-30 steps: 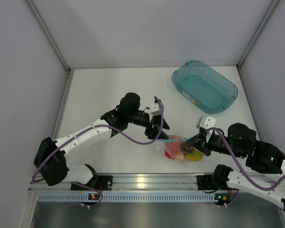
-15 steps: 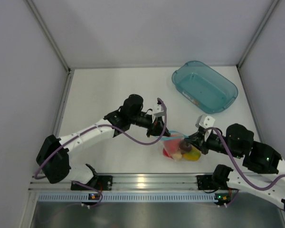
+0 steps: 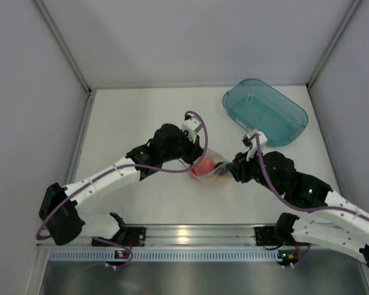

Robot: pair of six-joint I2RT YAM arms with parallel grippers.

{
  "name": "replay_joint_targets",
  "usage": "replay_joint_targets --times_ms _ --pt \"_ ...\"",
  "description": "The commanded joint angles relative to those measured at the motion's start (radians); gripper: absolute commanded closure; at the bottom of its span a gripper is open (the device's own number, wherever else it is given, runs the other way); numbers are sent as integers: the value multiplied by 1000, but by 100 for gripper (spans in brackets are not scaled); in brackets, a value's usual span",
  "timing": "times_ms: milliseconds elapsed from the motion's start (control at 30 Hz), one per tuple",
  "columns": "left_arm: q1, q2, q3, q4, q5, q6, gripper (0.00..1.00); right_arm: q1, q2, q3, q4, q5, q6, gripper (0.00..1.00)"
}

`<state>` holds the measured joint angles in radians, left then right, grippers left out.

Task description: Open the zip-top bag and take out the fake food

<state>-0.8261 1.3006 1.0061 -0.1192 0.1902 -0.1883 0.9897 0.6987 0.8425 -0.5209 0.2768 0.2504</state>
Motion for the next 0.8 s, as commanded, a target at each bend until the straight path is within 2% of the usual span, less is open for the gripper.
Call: replay_joint_targets --times_ms 0,100,300,400,567,767 --pt "5 -35 38 -34 -211 -128 100 -3 34 4 160 140 182 52" --pt "5 -40 32 -36 -268 -204 100 -5 94 -10 197 191 303 43" --pt "-13 -98 -41 -31 -564 -465 100 -5 211 -74 350 223 591 24" --pt "-44 -129 -78 1 -713 -514 100 -5 277 -109 465 219 653 23" --pt "-108 -159 -130 62 -827 -585 100 -20 425 -66 512 190 665 31" --pt "-128 -188 -167 73 -909 -634 100 -54 536 -54 510 196 629 68"
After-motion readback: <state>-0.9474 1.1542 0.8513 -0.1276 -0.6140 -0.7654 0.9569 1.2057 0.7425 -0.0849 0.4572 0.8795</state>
